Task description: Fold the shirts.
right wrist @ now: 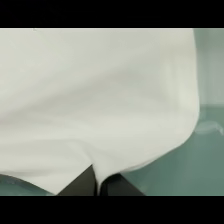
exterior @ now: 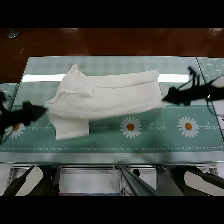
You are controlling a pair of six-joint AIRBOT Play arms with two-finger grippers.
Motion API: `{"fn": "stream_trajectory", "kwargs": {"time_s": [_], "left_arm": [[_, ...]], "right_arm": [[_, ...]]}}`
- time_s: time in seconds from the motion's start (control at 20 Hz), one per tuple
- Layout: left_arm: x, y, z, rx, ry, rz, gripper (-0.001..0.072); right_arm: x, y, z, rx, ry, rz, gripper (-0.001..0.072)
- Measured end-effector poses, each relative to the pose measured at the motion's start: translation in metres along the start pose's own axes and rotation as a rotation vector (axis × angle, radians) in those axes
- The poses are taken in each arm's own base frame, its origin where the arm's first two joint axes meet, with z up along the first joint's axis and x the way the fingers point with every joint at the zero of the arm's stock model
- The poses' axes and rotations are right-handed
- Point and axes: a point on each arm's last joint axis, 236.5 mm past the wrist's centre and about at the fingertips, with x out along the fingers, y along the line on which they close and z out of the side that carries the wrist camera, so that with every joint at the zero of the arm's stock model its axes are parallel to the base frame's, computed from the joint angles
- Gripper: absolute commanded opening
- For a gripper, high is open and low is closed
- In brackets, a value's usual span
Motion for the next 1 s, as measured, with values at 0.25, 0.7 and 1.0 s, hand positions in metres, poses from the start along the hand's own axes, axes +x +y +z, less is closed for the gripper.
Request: {"fn": "stream_trajectory", "kwargs": {"time_s": [0.25, 0.7, 1.0], "left_arm": [[-0.104, -0.210, 0.096, 0.508, -0.410, -0.163, 0.0028], [-0.295, -0.375, 0.035, 0.995, -0.961, 0.036, 0.0028], [-0.334, -0.363, -0.011, 1.045, -1.063, 0.220, 0.0028]], "right_arm": [[-0.172, 0.130, 0.121, -0.343, -0.451, 0.042, 0.0020], [-0.413, 0.256, 0.008, -0.698, -0.977, -0.045, 0.0020], [-0.434, 0.242, -0.064, -0.678, -1.008, -0.124, 0.0020]]}}
